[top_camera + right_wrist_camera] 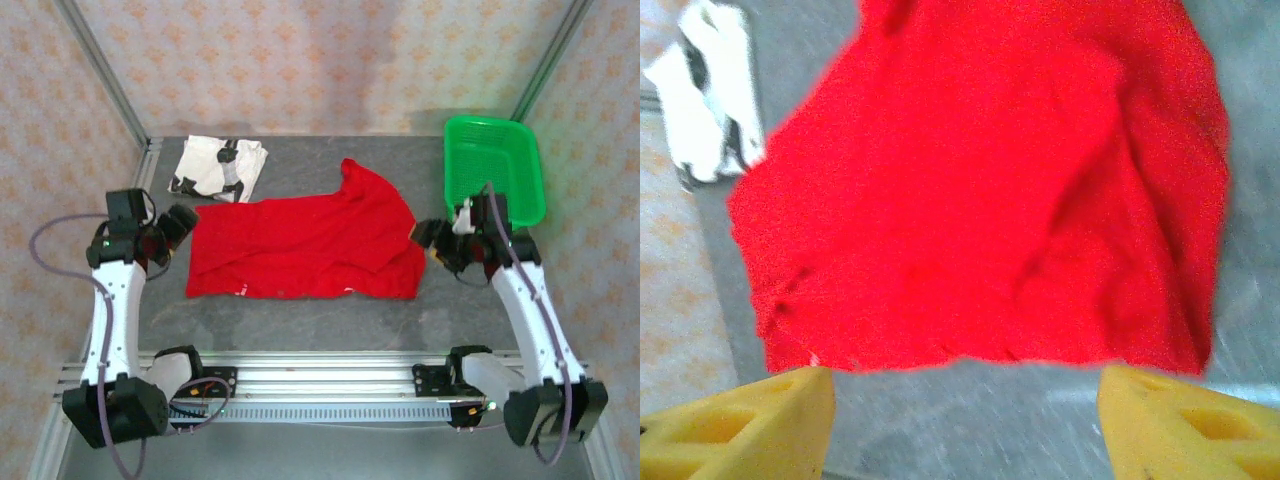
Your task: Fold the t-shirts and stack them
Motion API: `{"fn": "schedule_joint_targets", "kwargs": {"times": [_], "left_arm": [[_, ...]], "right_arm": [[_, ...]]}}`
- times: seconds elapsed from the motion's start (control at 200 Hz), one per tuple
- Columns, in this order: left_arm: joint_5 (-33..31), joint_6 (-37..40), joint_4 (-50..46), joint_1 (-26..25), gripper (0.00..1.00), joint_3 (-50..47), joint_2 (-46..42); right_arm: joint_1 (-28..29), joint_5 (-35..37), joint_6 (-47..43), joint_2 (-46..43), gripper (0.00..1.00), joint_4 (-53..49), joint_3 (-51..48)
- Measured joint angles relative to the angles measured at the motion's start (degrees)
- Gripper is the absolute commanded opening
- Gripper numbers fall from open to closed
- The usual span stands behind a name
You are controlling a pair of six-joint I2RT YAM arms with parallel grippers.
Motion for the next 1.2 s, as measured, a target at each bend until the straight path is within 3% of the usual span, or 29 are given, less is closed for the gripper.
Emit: {"fn": "schedule_joint_targets", "kwargs": {"times": [0.27, 0.5, 0.826, 1.121, 1.201], "left_arm": [[-0.26, 0.66, -2.54, 0.00, 0.63, -12.39, 2.19], [-0.31, 0.22, 1.44, 0.00, 0.61, -16.90, 6.78], [-0.87, -2.60, 11.69, 0.00, 0.55, -14.32, 18.99], [-1.75, -4.07, 17.94, -0.04, 0.31, -7.76, 30.45], [-1.79, -3.78, 18.08, -0.04, 0.20, -6.29, 32.39]], "right_arm": [[0.42, -0.42, 3.28, 1.29, 0.61, 3.98, -17.09], [1.14, -0.66, 4.39, 3.61, 0.60, 9.14, -18.86], [1.14, -0.83, 4.50, 4.90, 0.60, 11.87, -18.86], [1.14, -0.83, 4.50, 5.44, 0.60, 12.44, -18.86], [1.14, -0.83, 4.50, 5.49, 0.60, 12.44, -18.84]]}}
